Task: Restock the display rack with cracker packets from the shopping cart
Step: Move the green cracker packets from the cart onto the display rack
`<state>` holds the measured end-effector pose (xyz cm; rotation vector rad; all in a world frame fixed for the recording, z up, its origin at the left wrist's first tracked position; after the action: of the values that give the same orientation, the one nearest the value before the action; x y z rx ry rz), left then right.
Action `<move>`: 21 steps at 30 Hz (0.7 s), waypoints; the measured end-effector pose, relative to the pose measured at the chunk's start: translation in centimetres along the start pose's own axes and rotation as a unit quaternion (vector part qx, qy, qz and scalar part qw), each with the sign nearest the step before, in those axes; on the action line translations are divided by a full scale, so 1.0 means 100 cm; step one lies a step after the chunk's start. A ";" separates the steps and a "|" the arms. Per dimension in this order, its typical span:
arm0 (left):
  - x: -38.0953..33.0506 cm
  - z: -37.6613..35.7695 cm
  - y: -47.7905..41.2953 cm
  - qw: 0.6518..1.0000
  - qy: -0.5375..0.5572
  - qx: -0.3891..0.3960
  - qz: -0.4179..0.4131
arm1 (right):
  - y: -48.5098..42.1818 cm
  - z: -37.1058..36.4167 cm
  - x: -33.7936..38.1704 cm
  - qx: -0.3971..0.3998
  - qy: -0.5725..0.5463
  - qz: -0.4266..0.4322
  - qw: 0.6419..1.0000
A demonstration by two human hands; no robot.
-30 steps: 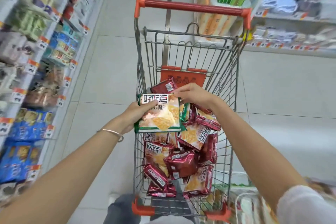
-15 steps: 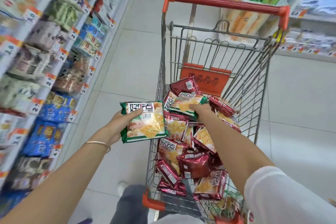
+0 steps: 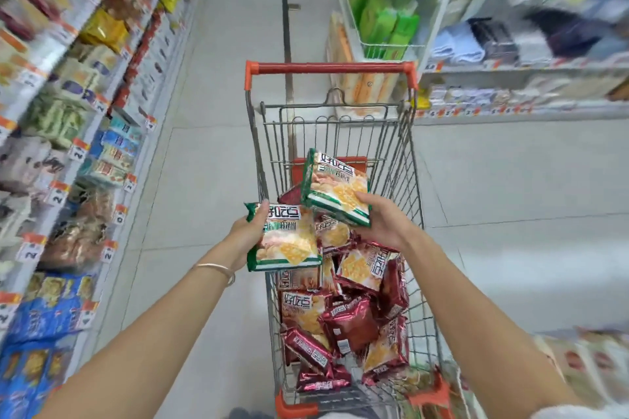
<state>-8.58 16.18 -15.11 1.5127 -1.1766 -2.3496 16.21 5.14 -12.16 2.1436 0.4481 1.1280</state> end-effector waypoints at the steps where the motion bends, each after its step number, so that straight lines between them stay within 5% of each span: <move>1: 0.005 -0.003 -0.018 1.000 -0.015 0.006 -0.008 | 0.013 -0.004 -0.005 0.001 0.011 -0.001 1.000; 10: -0.036 -0.075 0.084 0.955 -0.089 0.271 -0.079 | 0.087 -0.058 -0.101 -0.039 0.002 0.023 0.999; 21: 0.000 -0.155 0.223 0.865 -0.222 0.411 -0.183 | 0.260 -0.062 -0.229 -0.240 -0.225 0.101 0.939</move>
<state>-2.68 -7.79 -3.69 1.5020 -2.4459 -2.6875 -2.08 -24.14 -5.20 1.9433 -0.2409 0.7142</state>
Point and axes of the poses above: each hand's wrist, its own y-axis away from the middle knuckle, its own z-axis out of the back of the hand, x = y × z, the point moved 9 cm from there along -y, towards the middle knuckle, and after that the axes turned 9 degrees about -z, right-handed, at the moved point
